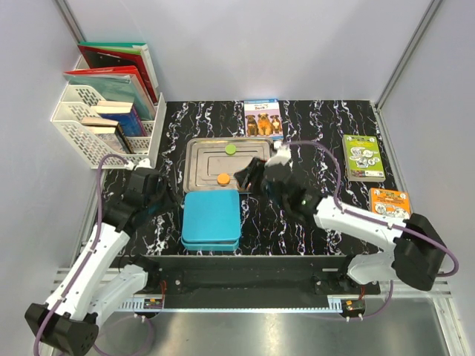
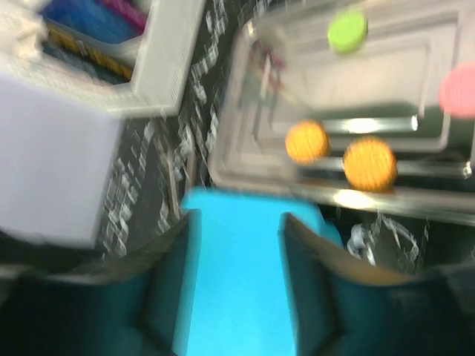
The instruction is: Pack the cookies
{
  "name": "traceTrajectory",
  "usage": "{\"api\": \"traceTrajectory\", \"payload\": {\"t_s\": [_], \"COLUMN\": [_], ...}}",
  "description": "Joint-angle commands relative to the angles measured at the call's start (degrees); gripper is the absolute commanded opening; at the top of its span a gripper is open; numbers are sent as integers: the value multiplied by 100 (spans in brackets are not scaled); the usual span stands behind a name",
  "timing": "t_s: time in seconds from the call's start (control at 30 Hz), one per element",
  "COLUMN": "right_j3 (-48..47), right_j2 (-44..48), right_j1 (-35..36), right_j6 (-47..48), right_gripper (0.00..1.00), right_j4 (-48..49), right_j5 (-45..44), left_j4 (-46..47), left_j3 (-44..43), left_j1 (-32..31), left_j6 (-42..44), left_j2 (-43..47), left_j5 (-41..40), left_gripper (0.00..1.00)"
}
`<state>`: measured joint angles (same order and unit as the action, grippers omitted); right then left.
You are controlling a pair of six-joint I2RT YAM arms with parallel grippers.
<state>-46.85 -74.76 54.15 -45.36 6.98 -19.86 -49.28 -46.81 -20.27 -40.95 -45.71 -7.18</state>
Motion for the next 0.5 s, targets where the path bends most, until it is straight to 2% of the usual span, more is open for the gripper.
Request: {"api": "traceTrajectory", "payload": {"t_s": [0.0,0.07,0.1,0.2,0.23,0.27,0.3,0.47], "right_j3": [-1114,-1764,-2036,-3492,-3785,-4040,-4486,-5632], "right_j2": [-555,-819,-1169,-1950,-2155,-2331,-2663,-3544], "right_j1": [-598,-756,-783,-809,-827,-827,-836,-862], "right_j6": [756,914,1098,1494,1574,1627,1749,1978], "right_gripper": [28,14,0,0,0,0,0,0], "right_j4": [-698,-1259,-1470,-2610,-2849,-3060,-3219,-4406], "right_j5": [297,421,491,684,763,860,974,1238], "left_j4": [296,296,305,305,296,305,331,401], "left_j3": [180,251,329,479,532,576,594,813], "left_j1": [15,15,6,-20,-38,-160,-240,-609], "left_j6": [78,70,61,96,105,35,17,-307], "left_j2": [351,554,772,1055,1056,1047,1047,1047], "left_j5": [445,515,533,682,683,831,841,876], "left_gripper": [45,42,36,21,9,3,0,0]}}
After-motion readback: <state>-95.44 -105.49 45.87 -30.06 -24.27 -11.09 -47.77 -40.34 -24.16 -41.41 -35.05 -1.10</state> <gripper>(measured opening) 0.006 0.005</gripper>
